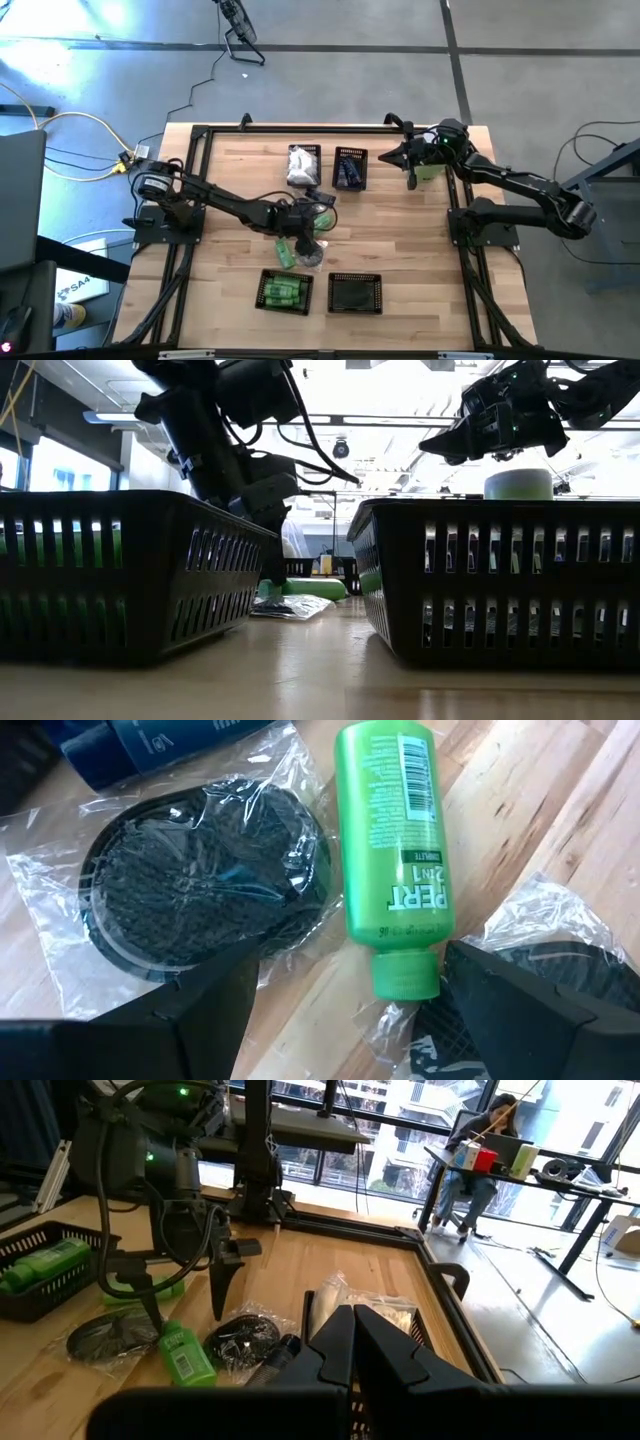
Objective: Pick & Place Travel size toiletries
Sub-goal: Put the green shampoo into the bottom left black bin
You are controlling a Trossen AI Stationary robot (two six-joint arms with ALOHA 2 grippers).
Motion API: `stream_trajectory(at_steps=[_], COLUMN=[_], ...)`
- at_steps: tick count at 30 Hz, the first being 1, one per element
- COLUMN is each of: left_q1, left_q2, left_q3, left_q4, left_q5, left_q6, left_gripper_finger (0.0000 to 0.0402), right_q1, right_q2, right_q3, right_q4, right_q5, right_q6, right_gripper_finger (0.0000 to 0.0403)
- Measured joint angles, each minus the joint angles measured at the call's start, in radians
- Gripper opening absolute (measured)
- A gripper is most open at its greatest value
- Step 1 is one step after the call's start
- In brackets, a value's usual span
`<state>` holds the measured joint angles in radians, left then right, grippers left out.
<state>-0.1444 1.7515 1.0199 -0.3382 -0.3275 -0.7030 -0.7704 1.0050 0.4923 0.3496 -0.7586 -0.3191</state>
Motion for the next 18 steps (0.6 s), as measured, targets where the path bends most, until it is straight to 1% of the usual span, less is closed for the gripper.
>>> stream_trajectory(at_steps=[7, 10, 18], left_q1=[-0.003, -0.007, -0.008], left_q2=[0.000, 0.000, 0.000], left_q3=[0.000, 0.000, 0.000], left_q4=[-0.002, -0.012, 0.020], left_q5=[0.008, 0.022, 0.002], left_q6=[0.002, 0.030, 0.052], left_gripper_finger=[0.0313, 0.0313, 0.0313], right_q1=[0.000, 0.000, 0.000], right_q2=[0.000, 0.000, 0.000], right_q3=[0.000, 0.000, 0.000], right_q4=[0.000, 0.000, 0.000], right_q5=[0.000, 0.000, 0.000], right_q6=[0.000, 0.000, -0.001], right_gripper_finger=[0.0003, 0.0003, 0.0003])
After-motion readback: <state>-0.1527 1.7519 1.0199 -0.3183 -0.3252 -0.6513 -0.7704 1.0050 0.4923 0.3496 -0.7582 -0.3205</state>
